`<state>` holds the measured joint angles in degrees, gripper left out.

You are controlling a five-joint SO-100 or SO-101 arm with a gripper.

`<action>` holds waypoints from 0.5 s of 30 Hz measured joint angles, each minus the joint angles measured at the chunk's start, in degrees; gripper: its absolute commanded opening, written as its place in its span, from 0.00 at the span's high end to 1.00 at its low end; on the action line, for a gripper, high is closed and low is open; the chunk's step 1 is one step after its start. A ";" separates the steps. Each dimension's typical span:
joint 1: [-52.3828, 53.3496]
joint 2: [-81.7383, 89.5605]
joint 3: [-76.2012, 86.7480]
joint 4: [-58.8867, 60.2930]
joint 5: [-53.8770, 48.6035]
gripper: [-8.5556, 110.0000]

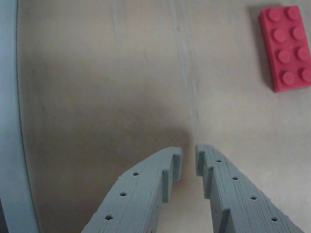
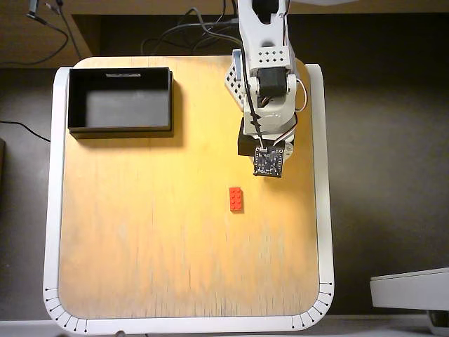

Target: Grasp a lego block and put it in the bin.

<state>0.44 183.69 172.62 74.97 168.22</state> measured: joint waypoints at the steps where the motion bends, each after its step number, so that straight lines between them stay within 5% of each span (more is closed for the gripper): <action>1: 0.00 0.00 0.00 0.00 0.00 0.93; 15: -4.83 0.00 0.00 1.14 -2.11 0.93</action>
<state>-4.39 183.69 172.62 76.11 166.11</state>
